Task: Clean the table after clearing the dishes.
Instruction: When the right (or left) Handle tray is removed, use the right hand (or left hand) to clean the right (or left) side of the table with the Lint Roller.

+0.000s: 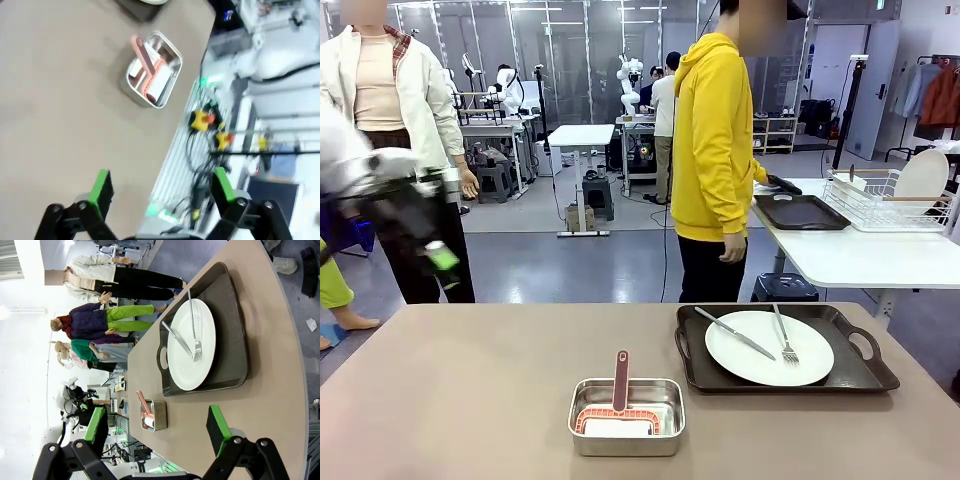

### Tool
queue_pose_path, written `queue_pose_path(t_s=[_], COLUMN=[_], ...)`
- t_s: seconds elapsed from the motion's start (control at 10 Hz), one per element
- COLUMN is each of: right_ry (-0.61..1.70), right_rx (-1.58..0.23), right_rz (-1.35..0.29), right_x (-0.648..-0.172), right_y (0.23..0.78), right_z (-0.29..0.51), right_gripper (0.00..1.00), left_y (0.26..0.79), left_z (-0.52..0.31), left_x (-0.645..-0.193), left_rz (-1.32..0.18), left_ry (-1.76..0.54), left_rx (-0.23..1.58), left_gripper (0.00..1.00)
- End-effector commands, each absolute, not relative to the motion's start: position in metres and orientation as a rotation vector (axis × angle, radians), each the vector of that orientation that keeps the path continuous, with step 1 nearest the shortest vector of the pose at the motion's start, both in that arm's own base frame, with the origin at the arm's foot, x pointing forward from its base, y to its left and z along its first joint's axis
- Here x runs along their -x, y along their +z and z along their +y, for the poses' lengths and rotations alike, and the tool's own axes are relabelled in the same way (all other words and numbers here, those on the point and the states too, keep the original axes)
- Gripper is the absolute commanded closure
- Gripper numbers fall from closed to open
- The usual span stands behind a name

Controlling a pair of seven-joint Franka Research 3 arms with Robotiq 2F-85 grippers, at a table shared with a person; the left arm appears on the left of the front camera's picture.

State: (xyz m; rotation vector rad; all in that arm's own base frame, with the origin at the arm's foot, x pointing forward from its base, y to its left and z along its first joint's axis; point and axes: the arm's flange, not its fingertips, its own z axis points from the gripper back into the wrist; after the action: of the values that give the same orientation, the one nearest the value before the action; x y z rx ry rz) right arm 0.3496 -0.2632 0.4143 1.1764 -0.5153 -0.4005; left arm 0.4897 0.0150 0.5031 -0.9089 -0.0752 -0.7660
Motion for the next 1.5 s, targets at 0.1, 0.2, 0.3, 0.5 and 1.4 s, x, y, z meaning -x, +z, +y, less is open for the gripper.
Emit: queue_pose_path(t_s=[0.1, 0.2, 0.3, 0.5, 1.4], right_ry=[-0.395, -0.395, -0.395, -0.395, -0.395], right_rx=[-1.181, -1.181, -1.181, -1.181, -1.181], right_rz=[-0.521, -0.521, -0.521, -0.521, -0.521], right_x=[-0.349, -0.349, -0.349, -0.349, -0.349], right_y=[0.416, 0.416, 0.416, 0.416, 0.416], right_z=[-0.262, -0.262, -0.262, -0.262, -0.262], right_gripper=[0.00, 0.00, 0.00, 0.00, 0.00], left_y=[0.461, 0.447, 0.430, 0.397, 0.392], left_z=[0.149, 0.187, 0.222, 0.271, 0.284], left_x=[-0.432, -0.414, -0.397, -0.361, -0.352], left_rz=[-0.303, -0.344, -0.402, -0.469, -0.435], left_ry=[-0.350, -0.256, -0.138, 0.010, 0.037], left_rx=[1.100, 1.140, 1.170, 1.230, 1.186], left_gripper=[0.00, 0.00, 0.00, 0.00, 0.00])
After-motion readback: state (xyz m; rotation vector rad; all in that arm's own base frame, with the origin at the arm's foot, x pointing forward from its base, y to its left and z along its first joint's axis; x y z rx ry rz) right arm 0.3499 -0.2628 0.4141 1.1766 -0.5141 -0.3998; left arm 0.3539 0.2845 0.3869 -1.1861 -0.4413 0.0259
